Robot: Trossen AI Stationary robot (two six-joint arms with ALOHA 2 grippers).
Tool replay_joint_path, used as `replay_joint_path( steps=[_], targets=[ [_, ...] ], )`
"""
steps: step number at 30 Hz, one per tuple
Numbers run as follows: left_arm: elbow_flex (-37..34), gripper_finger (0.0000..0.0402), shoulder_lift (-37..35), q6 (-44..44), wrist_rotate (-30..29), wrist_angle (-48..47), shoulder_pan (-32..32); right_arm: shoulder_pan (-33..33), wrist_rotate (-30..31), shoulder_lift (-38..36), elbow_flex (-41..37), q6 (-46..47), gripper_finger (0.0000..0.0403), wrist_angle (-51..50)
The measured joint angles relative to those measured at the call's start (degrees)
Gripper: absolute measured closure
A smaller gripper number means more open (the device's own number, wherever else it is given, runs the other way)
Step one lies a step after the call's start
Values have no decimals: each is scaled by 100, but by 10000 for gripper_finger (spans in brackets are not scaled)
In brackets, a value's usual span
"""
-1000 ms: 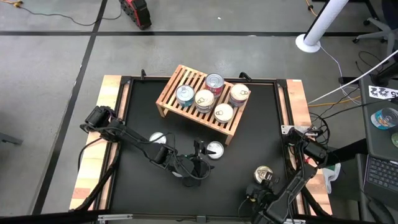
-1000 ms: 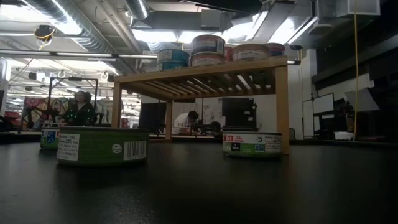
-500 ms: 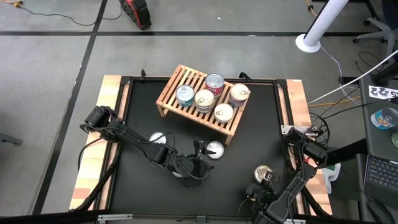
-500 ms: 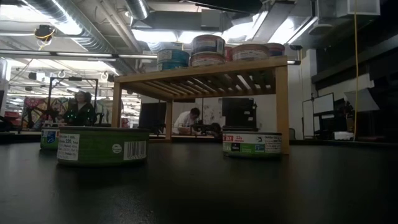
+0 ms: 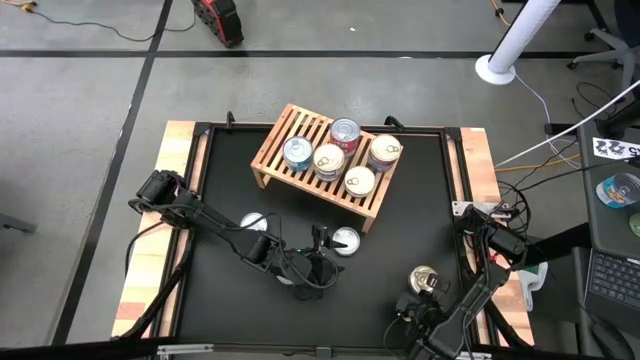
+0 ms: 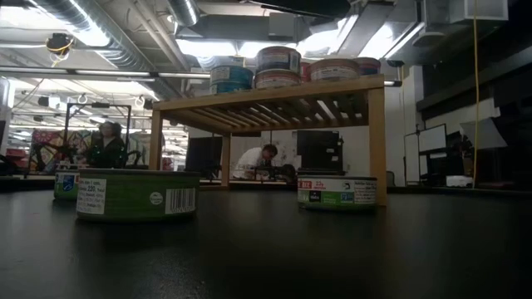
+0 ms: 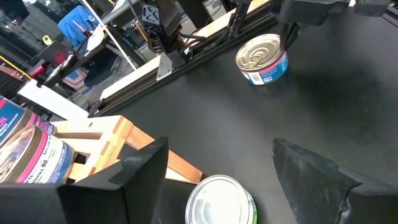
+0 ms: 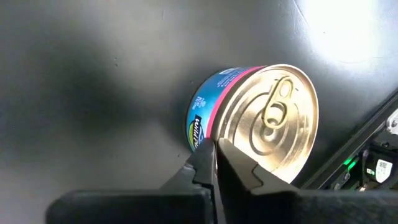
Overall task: Stack canned seafood by type on shelf
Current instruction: Stack the blue and pink tuna can on top of the blue and pink tuna can on the shelf
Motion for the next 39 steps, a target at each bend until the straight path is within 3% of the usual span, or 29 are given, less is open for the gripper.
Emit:
replay_joint_path(
  steps=[16, 33, 39],
  targets=[
    [-2, 119, 0, 61, -2, 0, -214, -375, 447, 31, 302, -247, 401, 155],
    [-2, 119, 0, 158, -70, -39, -724, -1261, 943, -4, 323, -1602, 402, 1077],
    [-2, 119, 0, 39, -76, -487, -925, -1510, 978, -6, 437, -2141, 403, 1596]
  ],
)
